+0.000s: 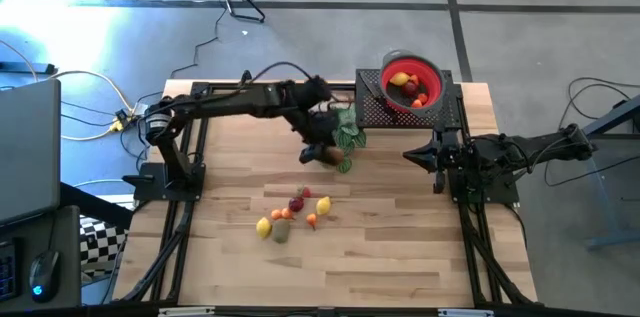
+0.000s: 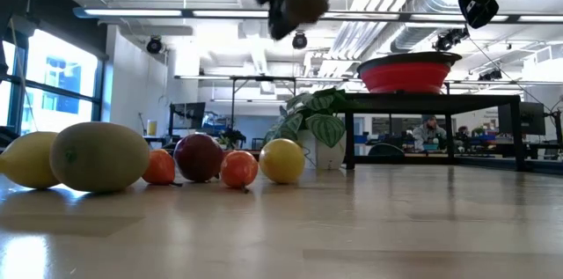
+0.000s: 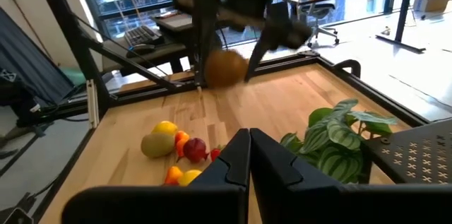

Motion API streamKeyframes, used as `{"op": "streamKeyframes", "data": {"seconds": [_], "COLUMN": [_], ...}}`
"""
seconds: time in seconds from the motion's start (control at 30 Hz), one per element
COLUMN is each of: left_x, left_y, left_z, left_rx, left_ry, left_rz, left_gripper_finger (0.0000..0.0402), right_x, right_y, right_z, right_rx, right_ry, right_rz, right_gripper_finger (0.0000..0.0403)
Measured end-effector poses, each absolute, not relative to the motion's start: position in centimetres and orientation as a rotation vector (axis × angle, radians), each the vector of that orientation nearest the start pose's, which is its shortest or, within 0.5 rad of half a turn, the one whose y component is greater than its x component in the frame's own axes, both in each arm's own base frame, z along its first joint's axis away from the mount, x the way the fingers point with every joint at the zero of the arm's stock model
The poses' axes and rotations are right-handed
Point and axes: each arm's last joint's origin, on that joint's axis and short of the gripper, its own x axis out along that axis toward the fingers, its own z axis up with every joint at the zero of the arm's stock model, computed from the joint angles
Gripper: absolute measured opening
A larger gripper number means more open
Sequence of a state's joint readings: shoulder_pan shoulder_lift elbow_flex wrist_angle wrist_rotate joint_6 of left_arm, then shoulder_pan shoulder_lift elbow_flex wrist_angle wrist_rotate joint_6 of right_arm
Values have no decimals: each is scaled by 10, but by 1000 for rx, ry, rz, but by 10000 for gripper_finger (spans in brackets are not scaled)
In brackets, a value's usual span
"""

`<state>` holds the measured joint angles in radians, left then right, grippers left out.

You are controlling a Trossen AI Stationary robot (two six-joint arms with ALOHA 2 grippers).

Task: Pick & Place Fruit
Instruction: Put the kiwi into the red colander

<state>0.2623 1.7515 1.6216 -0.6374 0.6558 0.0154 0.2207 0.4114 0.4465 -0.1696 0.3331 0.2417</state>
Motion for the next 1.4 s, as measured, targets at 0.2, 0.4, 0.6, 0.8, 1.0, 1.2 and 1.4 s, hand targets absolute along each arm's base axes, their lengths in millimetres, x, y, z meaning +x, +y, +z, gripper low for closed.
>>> {"op": "streamKeyframes", "data": {"seconds": [0.2, 0.4, 0.6, 0.8, 1.0, 1.2, 1.4], "left_x": [377, 377, 373, 384, 408, 422, 427], "left_y": [85, 104, 132, 155, 167, 173, 175], "left_z": [377, 415, 432, 429, 410, 390, 382], "left_rx": [-204, -142, -173, -186, -217, -222, -328], "left_ry": [541, 343, 177, 55, -4, 21, 41], "left_rz": [-331, -250, -171, -168, -196, -185, -182], "left_gripper_finger": [239, 239, 239, 239, 239, 239, 239], "right_x": [114, 114, 113, 113, 113, 113, 116], "right_y": [16, 16, 16, 16, 16, 15, 12], "right_z": [264, 262, 260, 259, 259, 259, 258], "right_rx": [201, 195, 188, 163, 151, 119, -54], "right_ry": [120, 142, 165, 173, 175, 172, 192], "right_rz": [-124, -127, -130, -133, -135, -165, -272], "right_gripper_finger": [2, 2, 2, 2, 2, 2, 2]}}
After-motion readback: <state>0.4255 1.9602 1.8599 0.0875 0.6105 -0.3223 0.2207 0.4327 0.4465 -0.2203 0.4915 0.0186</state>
